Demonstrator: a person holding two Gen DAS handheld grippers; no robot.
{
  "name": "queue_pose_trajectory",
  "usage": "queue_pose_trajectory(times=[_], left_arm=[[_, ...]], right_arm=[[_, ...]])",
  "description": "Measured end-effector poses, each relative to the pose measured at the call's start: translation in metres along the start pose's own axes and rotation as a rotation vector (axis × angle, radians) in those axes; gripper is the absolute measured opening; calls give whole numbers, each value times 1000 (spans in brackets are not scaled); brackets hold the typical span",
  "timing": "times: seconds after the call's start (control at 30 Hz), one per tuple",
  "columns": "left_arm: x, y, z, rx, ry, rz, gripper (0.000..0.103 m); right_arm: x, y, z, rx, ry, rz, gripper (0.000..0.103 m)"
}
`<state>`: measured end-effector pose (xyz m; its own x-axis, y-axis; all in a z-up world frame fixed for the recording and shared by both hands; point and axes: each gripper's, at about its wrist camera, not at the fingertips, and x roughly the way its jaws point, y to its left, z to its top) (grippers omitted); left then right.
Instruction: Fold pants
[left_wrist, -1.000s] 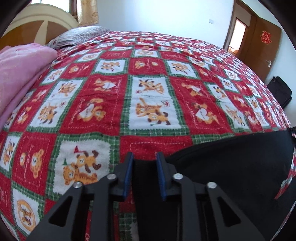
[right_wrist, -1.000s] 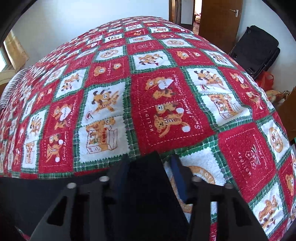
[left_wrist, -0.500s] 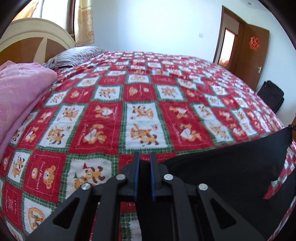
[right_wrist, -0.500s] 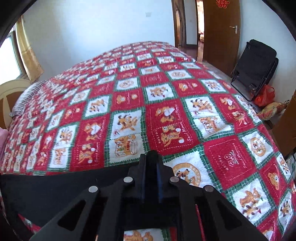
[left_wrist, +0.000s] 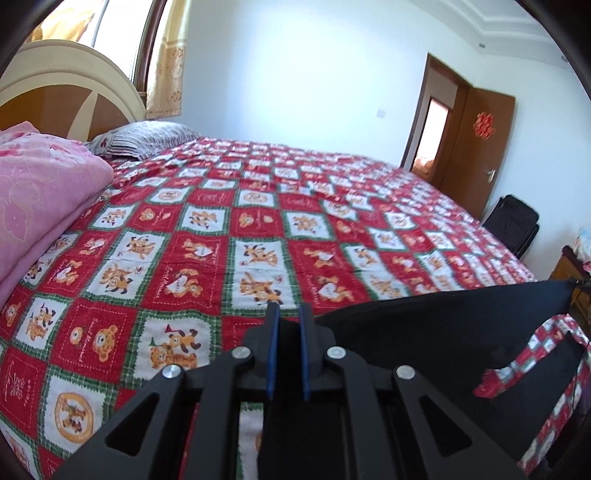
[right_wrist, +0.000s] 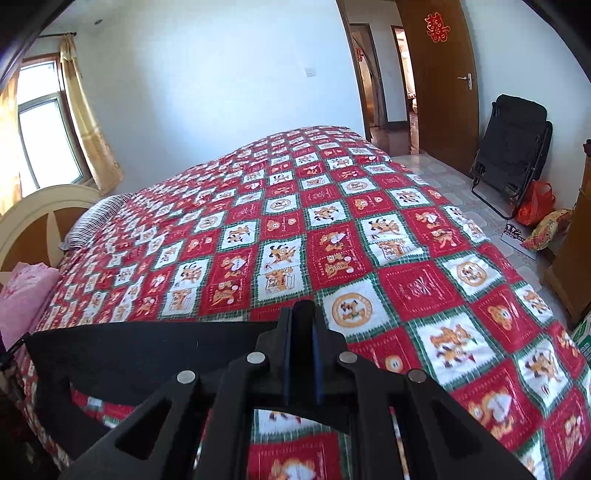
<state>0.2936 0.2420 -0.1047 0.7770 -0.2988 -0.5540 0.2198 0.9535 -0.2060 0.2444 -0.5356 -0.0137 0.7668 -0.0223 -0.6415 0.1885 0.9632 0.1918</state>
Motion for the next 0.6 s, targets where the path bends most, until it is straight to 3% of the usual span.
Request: queue_pose_trajectory(times=[0.33,0.6], left_arm=[[-60,-2,-40,-26,-66,-81,11],[-83,14,-93,-63,-45,-93,11]], right_arm=[[-76,-20,-66,50,-49,53,9],[-95,-50,-117,100,21,36,9]])
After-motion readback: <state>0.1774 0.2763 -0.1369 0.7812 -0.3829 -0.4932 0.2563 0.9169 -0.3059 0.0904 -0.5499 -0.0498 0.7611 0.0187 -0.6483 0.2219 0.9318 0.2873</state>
